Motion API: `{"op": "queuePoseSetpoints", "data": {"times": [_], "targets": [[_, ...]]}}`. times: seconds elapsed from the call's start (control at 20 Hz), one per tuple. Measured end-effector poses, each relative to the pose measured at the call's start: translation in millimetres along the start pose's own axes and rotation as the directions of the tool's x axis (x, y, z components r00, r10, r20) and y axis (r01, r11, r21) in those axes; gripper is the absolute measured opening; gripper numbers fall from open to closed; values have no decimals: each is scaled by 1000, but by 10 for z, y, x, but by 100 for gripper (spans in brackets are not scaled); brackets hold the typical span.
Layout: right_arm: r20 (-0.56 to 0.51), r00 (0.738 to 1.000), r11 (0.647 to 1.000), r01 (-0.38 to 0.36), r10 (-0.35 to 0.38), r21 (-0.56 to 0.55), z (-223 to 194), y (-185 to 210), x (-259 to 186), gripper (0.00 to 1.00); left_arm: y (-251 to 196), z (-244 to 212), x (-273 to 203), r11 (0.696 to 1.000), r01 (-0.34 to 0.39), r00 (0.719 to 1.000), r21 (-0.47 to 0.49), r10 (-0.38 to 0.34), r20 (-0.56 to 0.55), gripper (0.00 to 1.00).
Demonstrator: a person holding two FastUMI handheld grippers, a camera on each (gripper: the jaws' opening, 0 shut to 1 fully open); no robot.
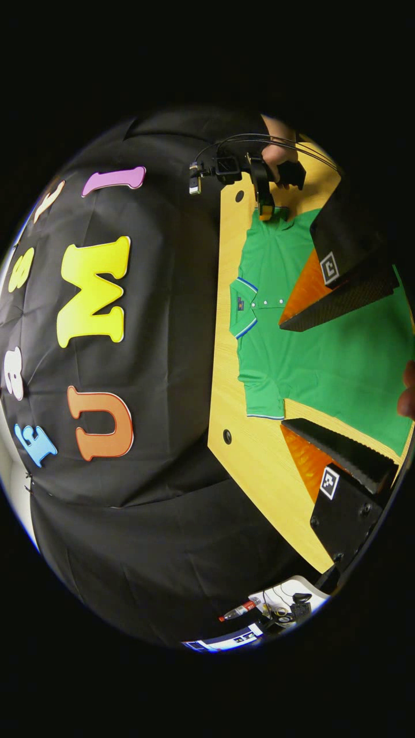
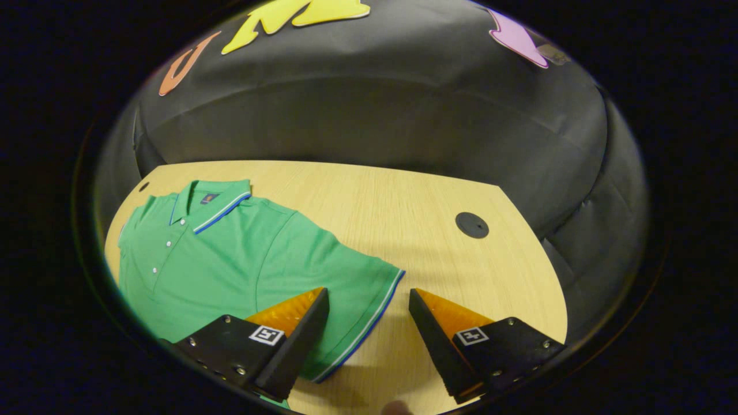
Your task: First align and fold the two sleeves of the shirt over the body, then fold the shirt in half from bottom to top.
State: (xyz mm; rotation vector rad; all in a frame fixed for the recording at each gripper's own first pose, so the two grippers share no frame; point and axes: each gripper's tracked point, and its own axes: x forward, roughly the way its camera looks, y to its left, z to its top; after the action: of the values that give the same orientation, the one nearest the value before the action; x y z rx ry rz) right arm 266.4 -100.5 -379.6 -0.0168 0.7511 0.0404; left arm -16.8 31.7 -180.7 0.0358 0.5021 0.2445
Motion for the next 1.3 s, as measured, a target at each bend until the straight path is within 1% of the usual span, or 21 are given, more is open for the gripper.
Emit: {"op": "queuePoseSetpoints", "data": {"times": [0.05,0.15,0.2,0.3,0.35,0.4,0.45,0.5,0.6,0.65,0.7,0.75,0.85,0.9,0.95,1.0,1.3], "targets": [[-9,1000,1000,-4,4,3,-15,6,6,93,2,-6,11,1000,-3,1000,-1,3,-3,98],[-15,999,999,-35,35,26,-39,44,0,87,6,-8,9,1000,-5,1000,-2,5,-4,98],[-20,998,998,-52,53,43,-47,72,13,80,4,-4,18,1000,-3,1000,0,3,-4,98],[-25,998,997,-60,62,49,-63,70,16,66,-9,-2,6,1000,2,1000,2,-2,-4,98],[-22,997,996,-70,71,46,-70,78,7,69,-10,-5,21,1000,3,1000,1,-3,-5,98],[-26,996,995,-80,81,54,-71,103,9,69,-9,-12,23,1000,4,1000,2,-4,-6,100],[-22,996,995,-86,88,56,-70,91,3,39,-4,-17,22,1000,5,1000,1,-5,-6,98],[-23,996,995,-89,90,48,-74,93,2,41,-4,-11,21,1000,5,1000,-1,-5,-6,98],[-24,993,993,-114,114,12,-73,146,5,40,11,-19,13,1000,4,1000,-1,-4,-9,98],[-25,993,994,-112,112,-9,-71,152,-24,5,23,-27,22,1000,1,1000,1,-1,-8,98],[-35,993,994,-109,109,-19,-73,155,-25,8,39,-17,9,1000,-1,1000,2,1,-7,98],[-29,993,994,-112,112,-14,-68,192,-26,8,49,-15,-1,1000,-2,1000,1,2,-6,98],[-41,994,995,-104,103,-9,-51,183,-45,2,78,-23,-6,1000,-6,1000,3,6,-4,98],[-43,994,995,-99,99,-9,-42,184,-62,2,93,-16,-15,1000,-10,1000,3,10,-2,98],[-37,995,995,-95,95,-10,-22,196,-80,5,100,-14,-24,1000,-11,1000,1,11,0,98],[-28,996,996,-89,88,-17,21,187,-105,1,120,-20,-38,1000,-13,1000,-2,13,0,98],[17,998,995,-60,62,-75,226,247,-239,2,199,-81,-90,1000,-21,1000,-19,21,2,98]]}}
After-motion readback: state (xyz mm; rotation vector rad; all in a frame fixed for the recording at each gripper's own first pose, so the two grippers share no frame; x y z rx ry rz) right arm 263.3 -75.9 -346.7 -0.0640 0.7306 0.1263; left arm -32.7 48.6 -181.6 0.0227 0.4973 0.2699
